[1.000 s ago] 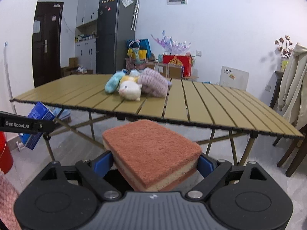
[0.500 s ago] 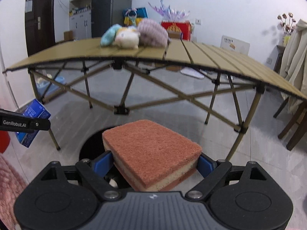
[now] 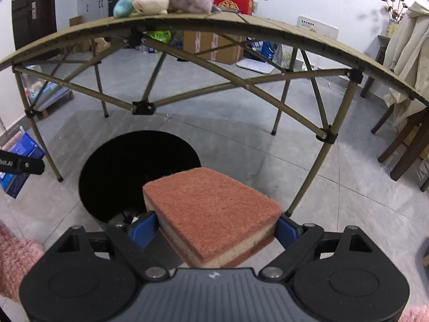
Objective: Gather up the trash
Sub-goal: 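Carry the packet and sponge with both tools down over the black bin, then open the left tool to drop the blue packet into the bin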
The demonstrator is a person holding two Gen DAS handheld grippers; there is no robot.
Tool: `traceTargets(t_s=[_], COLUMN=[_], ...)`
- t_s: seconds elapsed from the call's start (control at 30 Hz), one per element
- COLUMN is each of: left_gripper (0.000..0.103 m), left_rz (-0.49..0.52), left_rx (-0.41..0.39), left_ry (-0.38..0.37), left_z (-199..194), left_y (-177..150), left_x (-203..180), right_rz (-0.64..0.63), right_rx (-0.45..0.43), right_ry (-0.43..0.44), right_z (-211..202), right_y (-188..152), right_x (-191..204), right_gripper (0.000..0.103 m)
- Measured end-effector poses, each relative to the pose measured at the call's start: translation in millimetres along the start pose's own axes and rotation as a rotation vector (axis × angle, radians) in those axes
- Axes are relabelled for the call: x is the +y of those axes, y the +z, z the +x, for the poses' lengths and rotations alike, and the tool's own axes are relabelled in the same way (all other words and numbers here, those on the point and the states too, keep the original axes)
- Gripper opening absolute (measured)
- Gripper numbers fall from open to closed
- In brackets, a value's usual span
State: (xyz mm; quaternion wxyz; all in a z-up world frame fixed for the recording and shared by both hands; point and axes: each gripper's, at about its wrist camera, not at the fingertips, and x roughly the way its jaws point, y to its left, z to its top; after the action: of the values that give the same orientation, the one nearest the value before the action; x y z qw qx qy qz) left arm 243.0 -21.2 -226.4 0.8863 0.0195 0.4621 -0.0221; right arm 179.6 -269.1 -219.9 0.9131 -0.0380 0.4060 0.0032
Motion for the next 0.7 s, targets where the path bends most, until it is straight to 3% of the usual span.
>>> traceTargets(t_s=[0.7], left_gripper=[0.058], left_rz=[0.054], left_rx=[0.156], left_ry=[0.02], left_z=[26.4], left_y=[7.0], left_x=[-33.3], right_rz=[0.063], right_rx=[0.072], right_ry=[-0.046], right_z=[28.2], right_y=[3.5], right_x=[-18.0], right_gripper=[0.09])
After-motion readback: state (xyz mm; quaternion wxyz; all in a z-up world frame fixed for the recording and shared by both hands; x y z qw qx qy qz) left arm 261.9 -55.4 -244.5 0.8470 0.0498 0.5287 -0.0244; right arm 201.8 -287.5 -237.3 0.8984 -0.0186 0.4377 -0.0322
